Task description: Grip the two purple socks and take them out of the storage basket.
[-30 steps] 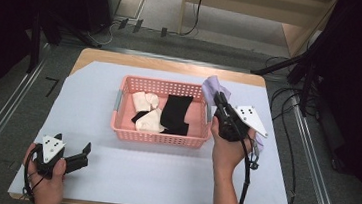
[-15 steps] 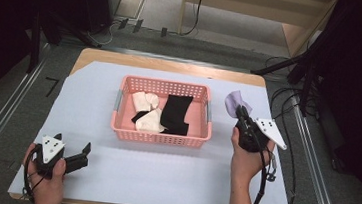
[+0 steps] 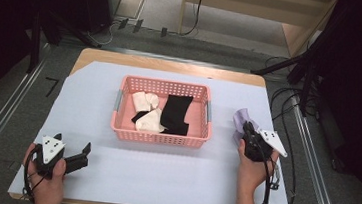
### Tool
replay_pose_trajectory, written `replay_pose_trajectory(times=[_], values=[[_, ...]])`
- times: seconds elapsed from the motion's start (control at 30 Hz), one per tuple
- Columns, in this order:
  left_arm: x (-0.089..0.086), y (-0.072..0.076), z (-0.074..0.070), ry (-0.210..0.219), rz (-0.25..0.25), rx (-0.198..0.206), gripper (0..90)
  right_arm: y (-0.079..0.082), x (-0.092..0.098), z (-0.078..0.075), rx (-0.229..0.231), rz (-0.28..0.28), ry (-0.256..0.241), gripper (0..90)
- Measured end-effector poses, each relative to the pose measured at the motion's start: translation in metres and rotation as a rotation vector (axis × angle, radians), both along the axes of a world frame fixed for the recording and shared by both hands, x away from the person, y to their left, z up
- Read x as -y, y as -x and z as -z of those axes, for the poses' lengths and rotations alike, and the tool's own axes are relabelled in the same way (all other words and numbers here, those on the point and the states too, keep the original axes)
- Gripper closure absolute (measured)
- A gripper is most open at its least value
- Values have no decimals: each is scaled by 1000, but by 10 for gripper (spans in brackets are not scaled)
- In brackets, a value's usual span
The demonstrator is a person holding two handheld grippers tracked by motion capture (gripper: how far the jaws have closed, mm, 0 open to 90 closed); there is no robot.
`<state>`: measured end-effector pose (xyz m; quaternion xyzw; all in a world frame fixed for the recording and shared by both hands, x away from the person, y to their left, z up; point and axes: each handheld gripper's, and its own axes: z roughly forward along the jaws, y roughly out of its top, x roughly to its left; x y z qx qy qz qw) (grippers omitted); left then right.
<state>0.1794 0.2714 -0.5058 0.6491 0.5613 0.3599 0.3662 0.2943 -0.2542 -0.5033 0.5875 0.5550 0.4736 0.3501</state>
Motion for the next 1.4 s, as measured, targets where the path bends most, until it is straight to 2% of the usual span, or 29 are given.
replay_pose_trajectory(times=[0.07, 0.1, 0.2, 0.27, 0.37, 0.47, 0.6, 0.8, 1.17, 1.27, 1.4], values=[[0, 0, 0, 3, -1, 3, 74, 1, 2, 3, -15, 9, 8, 831], [0, 0, 0, 3, -1, 3, 75, 2, 4, 3, -20, 13, -7, 798], [0, 0, 0, -1, -1, 0, 74, 4, 4, -2, -5, 13, -17, 654], [0, 0, 0, -4, -1, -3, 74, 7, 4, -6, 9, -9, -54, 523], [0, 0, 0, -4, -2, -3, 74, 10, 4, -13, 15, -14, -65, 343], [1, 0, 0, -7, -1, 1, 74, 16, 7, -17, 41, -31, -61, 278], [1, 0, 0, -12, 4, 4, 74, 25, 13, -22, 45, -51, -85, 254], [1, 1, 0, -12, 4, 4, 74, 42, 26, -23, 51, -54, -80, 242], [1, 1, 0, -14, 4, 4, 74, 71, 56, -16, 49, -33, -83, 221], [1, 1, 0, -15, 4, 7, 75, 79, 65, -12, 43, -16, -82, 196], [1, 1, 0, -16, 5, 6, 74, 89, 76, -4, 26, -6, -105, 163]])
